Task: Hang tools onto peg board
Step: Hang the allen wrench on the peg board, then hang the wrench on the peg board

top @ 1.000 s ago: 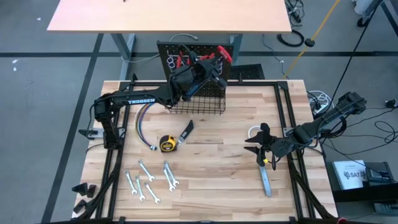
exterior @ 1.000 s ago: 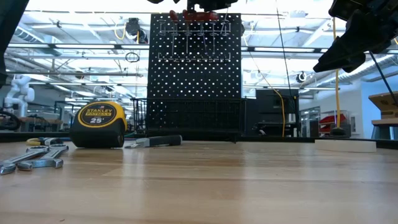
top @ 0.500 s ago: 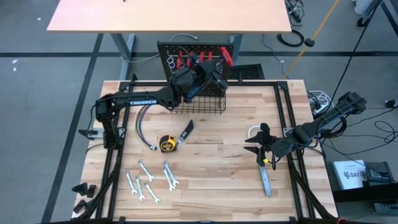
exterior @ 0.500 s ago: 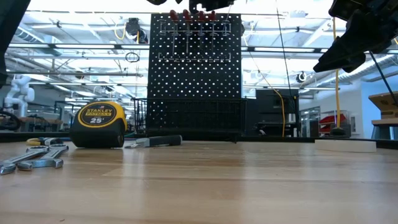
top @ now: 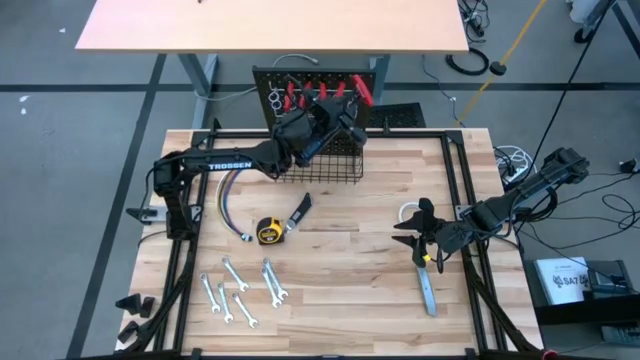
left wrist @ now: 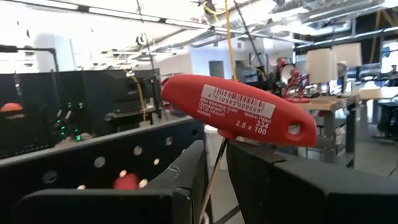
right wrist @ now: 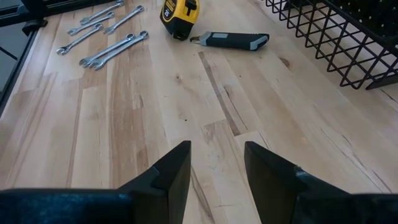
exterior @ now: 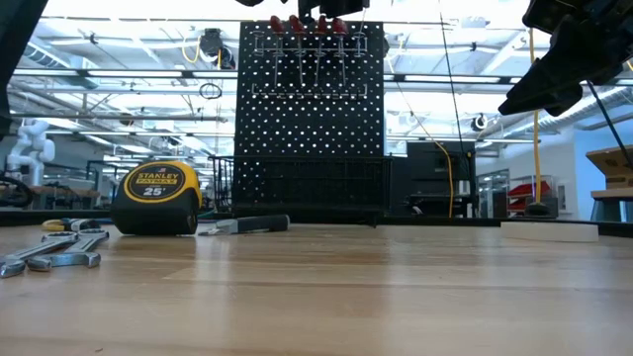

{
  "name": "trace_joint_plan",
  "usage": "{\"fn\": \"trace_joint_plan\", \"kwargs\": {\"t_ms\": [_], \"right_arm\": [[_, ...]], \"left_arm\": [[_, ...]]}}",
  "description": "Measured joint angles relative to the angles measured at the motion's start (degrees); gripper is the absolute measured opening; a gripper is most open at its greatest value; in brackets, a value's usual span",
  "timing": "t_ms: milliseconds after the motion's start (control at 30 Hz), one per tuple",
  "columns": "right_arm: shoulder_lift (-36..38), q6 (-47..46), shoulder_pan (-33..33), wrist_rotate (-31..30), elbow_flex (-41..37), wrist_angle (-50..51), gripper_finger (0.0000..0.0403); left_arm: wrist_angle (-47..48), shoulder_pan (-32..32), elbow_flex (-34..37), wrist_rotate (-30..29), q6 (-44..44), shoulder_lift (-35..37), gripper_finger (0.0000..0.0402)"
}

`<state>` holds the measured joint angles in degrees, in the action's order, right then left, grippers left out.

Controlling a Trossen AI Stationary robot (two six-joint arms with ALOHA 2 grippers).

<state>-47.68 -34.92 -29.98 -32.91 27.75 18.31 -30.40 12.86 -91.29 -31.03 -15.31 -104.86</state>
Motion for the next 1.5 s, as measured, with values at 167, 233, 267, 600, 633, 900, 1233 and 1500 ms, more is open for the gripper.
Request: {"fn": "trace_joint_plan", "kwargs": {"t_ms": [167,233,267,600,633,900,1233,1500], "right_arm": [[0.00,0.00,0.00,0.00,0.00,0.00,0.0143],[0.00,0.00,-0.01,0.00,0.00,0.00,0.0143],[0.00,0.00,0.00,0.00,0.00,0.00,0.0143],[0.00,0.00,0.00,0.00,0.00,0.00,0.0143],[-0.01,0.00,0.00,0.00,0.00,0.01,0.0143],[-0.01,0.00,0.00,0.00,0.00,0.01,0.0143],[-0.02,0.00,0.00,0.00,0.00,0.03,0.0143],[-0.03,0.00,0.00,0.22,0.00,0.07,0.0143]], "left_arm": [[1.12,-0.72,-0.04,-3.83,-0.02,0.05,0.0077],[1.38,-0.93,-0.04,-4.66,-0.03,0.06,0.0077],[1.52,-0.99,-0.04,-4.84,-0.04,0.07,0.0077],[9.09,-1.35,-0.09,-6.21,-0.04,0.11,0.0077],[9.87,-1.38,-0.10,-6.28,-0.04,0.11,0.0077],[13.03,-2.16,-0.11,-6.37,-0.43,0.15,0.0077],[18.78,-4.10,-0.20,-6.68,-0.10,1.48,0.0077],[29.71,-9.79,-0.20,-9.51,0.04,3.83,0.0077]]}}
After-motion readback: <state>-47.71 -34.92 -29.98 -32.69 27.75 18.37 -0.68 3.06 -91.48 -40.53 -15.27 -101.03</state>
